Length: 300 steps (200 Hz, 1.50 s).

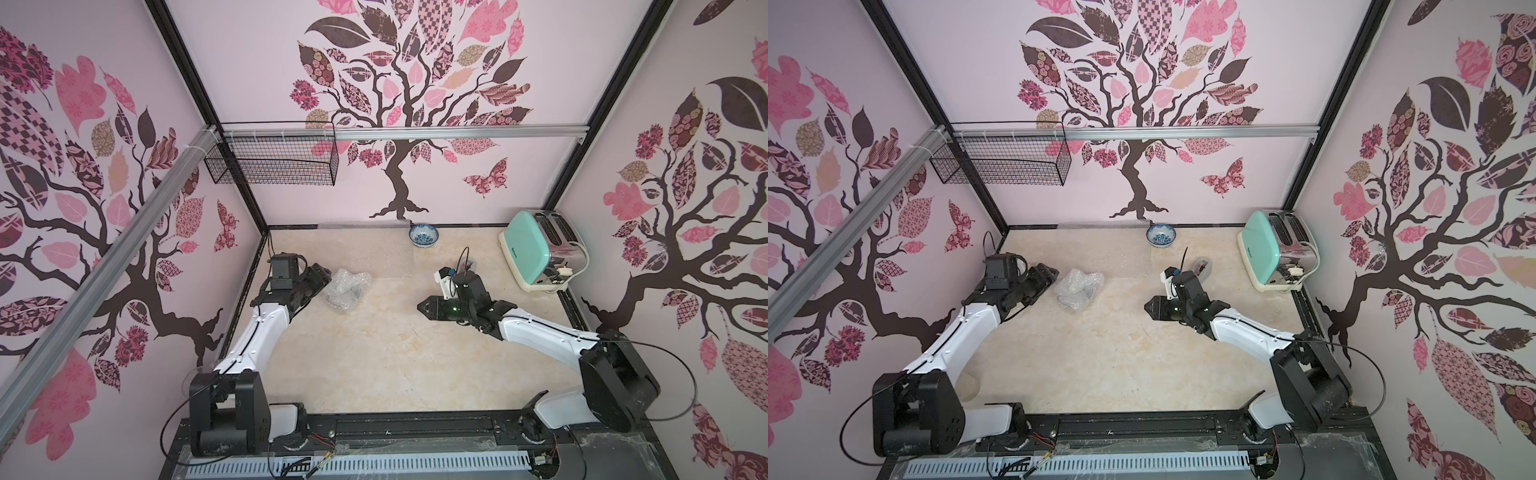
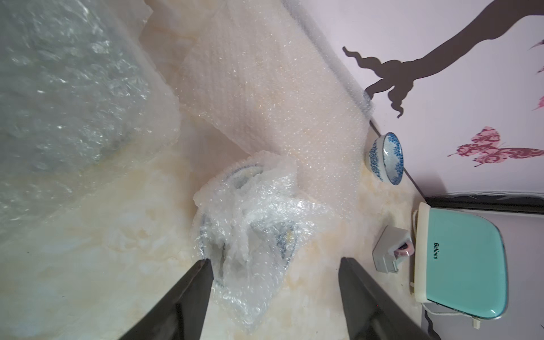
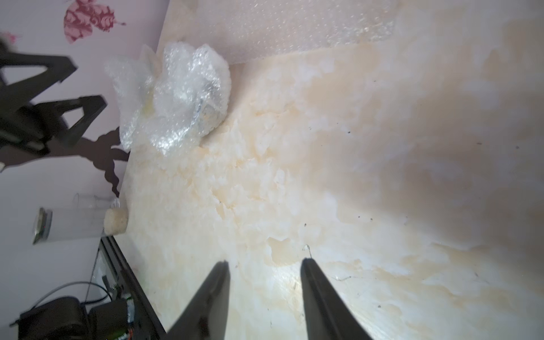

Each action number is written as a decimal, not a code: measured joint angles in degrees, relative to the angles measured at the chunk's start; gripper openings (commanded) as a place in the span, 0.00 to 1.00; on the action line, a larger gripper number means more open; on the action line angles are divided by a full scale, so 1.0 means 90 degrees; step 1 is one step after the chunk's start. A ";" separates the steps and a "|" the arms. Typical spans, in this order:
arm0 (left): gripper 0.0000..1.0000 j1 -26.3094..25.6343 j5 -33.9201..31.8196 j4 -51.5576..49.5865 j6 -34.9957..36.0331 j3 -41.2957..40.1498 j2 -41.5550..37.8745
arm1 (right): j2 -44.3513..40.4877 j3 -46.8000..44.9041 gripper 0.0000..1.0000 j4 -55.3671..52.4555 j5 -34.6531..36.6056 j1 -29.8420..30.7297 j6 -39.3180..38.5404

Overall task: Wrap bowls in bubble wrap
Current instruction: Pick up the bubble wrap from the center of the board.

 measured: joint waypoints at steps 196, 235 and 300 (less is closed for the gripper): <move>0.72 -0.0733 0.0685 -0.2317 0.1010 -0.0381 -0.2599 | 0.5506 0.5865 0.06 -0.1542 0.1120 -0.0447 -0.0408; 0.72 -0.0733 0.0682 -0.2317 0.1010 -0.0381 -0.2620 | 0.5564 0.5984 0.00 -0.1600 0.0792 -0.0461 -0.0508; 0.72 -0.0733 0.0680 -0.2317 0.1010 -0.0381 -0.2650 | 0.4330 0.5068 0.00 -0.1141 0.0546 -0.0391 -0.0529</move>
